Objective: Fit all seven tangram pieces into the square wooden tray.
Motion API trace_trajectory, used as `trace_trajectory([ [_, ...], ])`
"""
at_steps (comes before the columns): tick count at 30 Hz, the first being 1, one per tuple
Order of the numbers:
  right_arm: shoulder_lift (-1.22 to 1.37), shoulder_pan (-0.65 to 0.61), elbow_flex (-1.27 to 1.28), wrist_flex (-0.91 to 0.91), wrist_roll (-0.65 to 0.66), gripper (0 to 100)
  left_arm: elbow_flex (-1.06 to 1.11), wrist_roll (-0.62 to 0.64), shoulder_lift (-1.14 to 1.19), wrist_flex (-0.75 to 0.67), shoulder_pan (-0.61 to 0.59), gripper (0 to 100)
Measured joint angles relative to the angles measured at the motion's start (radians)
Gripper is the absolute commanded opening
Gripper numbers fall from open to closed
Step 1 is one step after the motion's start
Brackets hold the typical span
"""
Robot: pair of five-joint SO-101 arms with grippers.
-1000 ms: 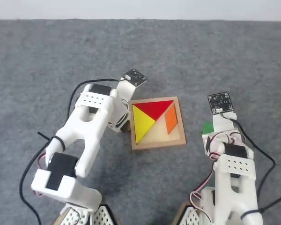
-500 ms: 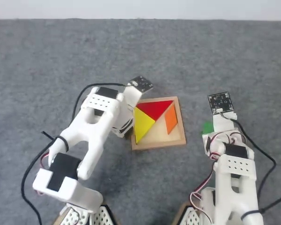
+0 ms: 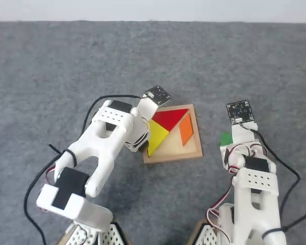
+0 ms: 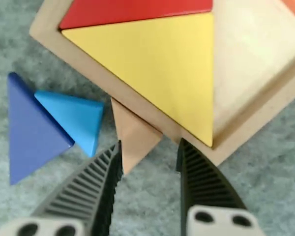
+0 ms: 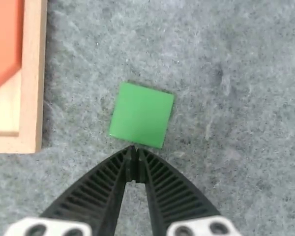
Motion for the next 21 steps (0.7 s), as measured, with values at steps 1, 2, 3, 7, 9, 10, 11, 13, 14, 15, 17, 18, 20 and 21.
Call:
trace_trajectory([
  [1, 0.0, 0.0, 0.0, 0.0, 0.0, 0.9, 0.005, 0.0, 0.0, -0.006, 0.0, 18],
  [2, 0.0, 0.0, 0.0, 0.0, 0.0, 0.9, 0.009, 0.0, 0.0, -0.011, 0.0, 18],
  [3, 0.0, 0.0, 0.0, 0.0, 0.0, 0.9, 0.014, -0.002, -0.002, -0.015, 0.0, 18],
  [7, 0.0, 0.0, 0.0, 0.0, 0.0, 0.9, 0.018, -0.015, 0.014, -0.031, 0.0, 18],
  [9, 0.0, 0.0, 0.0, 0.0, 0.0, 0.9, 0.0, -0.023, 0.04, -0.032, 0.0, 18],
  [10, 0.0, 0.0, 0.0, 0.0, 0.0, 0.9, -0.011, -0.023, 0.049, -0.025, 0.0, 17],
  [11, 0.0, 0.0, 0.0, 0.0, 0.0, 0.9, -0.023, -0.026, 0.057, -0.017, 0.0, 16],
  [13, 0.0, 0.0, 0.0, 0.0, 0.0, 0.9, -0.034, -0.028, 0.063, -0.015, 0.0, 15],
  [14, 0.0, 0.0, 0.0, 0.0, 0.0, 0.9, -0.043, -0.029, 0.064, -0.015, -0.002, 15],
  [15, 0.0, 0.0, 0.0, 0.0, 0.0, 0.9, -0.049, -0.029, 0.069, -0.015, 0.0, 15],
  [17, 0.0, 0.0, 0.0, -0.012, 0.0, 0.9, -0.064, -0.029, 0.08, -0.015, 0.003, 15],
  [18, 0.0, 0.0, 0.0, -0.015, 0.0, 0.9, -0.071, -0.029, 0.084, -0.015, 0.0, 15],
  [20, 0.0, 0.0, 0.0, -0.018, 0.0, 0.9, -0.089, -0.029, 0.094, -0.017, -0.014, 15],
  [21, 0.0, 0.0, 0.0, -0.018, 0.0, 0.9, -0.098, -0.025, 0.1, -0.017, -0.023, 15],
])
